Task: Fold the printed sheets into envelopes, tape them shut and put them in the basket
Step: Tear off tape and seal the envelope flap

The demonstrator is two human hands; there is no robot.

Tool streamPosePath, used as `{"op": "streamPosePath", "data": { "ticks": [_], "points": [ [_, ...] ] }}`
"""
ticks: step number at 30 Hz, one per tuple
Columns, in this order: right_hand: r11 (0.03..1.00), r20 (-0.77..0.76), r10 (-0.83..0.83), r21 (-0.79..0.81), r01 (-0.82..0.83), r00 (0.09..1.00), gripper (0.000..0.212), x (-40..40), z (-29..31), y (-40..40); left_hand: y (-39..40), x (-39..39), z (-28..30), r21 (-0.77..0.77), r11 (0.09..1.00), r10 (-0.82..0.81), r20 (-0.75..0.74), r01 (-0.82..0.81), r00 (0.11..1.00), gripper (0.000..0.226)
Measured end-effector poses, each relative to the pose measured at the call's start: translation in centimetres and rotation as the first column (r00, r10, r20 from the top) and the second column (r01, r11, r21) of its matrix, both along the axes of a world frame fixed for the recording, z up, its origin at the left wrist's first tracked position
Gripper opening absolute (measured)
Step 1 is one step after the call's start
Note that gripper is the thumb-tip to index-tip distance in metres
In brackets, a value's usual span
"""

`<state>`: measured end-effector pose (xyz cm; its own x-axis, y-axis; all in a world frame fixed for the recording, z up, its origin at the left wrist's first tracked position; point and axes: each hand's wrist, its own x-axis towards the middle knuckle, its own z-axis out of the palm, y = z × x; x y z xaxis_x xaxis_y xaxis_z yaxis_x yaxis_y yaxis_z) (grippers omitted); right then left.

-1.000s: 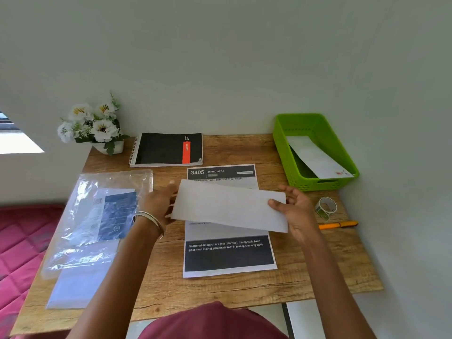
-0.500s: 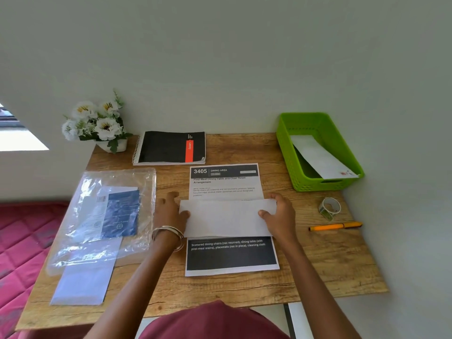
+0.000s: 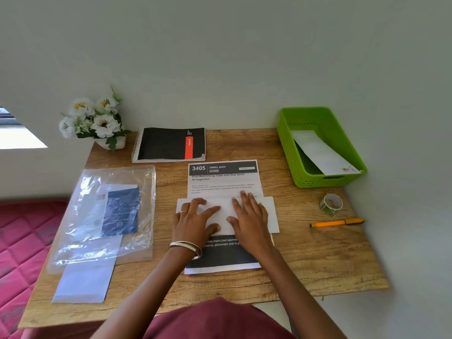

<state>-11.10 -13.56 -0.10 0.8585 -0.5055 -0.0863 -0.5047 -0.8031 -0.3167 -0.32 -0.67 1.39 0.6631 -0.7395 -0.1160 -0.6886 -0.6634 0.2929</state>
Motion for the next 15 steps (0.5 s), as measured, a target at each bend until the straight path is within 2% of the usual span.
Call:
{"op": "streamPosePath", "data": {
  "ticks": [5,11,15],
  "points": [
    [0.996,-0.018,0.080,-0.043,-0.081,0.997,0.082,-1.2,-1.0,-0.6,-0.2,0.0,-0.2,0.006,0.999,0.038,-0.060,-0.037,0.997,0.053],
    [0.996,-0.039,0.084,-0.009,-0.084,0.996,0.073,-1.3,-0.7,-0.7,-0.3,0.1,-0.1,0.012,0.998,0.058,-0.102,-0.057,0.993,0.054],
    [0.986,0.002,0.120,0.117,-0.120,0.993,0.068,-1.5,-0.8,-1.5,-0.8,-0.2,0.5,0.032,0.997,0.077,-0.115,-0.074,0.990,0.055]
  ]
}}
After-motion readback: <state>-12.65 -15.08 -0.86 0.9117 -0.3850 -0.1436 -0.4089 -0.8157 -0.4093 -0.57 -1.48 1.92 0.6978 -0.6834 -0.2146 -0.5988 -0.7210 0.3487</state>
